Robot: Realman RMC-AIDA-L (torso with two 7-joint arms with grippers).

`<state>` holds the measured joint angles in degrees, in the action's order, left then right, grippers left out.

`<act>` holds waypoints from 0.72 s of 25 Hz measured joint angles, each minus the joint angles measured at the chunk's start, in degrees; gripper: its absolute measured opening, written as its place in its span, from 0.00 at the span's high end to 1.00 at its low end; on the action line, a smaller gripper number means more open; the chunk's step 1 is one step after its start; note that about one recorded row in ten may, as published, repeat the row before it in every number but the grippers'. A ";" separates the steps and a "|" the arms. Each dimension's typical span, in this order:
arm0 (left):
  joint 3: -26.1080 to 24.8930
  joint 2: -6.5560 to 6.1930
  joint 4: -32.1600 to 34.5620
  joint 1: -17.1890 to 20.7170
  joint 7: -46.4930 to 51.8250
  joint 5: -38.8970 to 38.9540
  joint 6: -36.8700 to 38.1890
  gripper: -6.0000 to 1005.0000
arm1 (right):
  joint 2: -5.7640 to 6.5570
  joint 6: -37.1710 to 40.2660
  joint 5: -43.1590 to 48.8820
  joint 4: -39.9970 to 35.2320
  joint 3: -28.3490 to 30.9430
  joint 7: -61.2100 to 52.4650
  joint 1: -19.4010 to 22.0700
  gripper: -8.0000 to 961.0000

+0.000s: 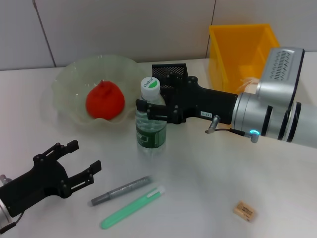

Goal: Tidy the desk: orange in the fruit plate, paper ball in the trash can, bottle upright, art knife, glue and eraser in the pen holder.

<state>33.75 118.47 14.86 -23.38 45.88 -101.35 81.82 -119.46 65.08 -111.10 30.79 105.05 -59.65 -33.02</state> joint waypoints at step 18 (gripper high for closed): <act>0.00 0.09 -0.22 0.62 -0.61 0.03 0.24 0.18 | -0.20 -4.23 -0.97 -1.64 -1.63 -2.18 -2.50 0.21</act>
<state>33.75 118.57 14.63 -22.76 45.27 -101.32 82.07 -119.66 60.86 -112.06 29.16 103.42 -61.83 -35.52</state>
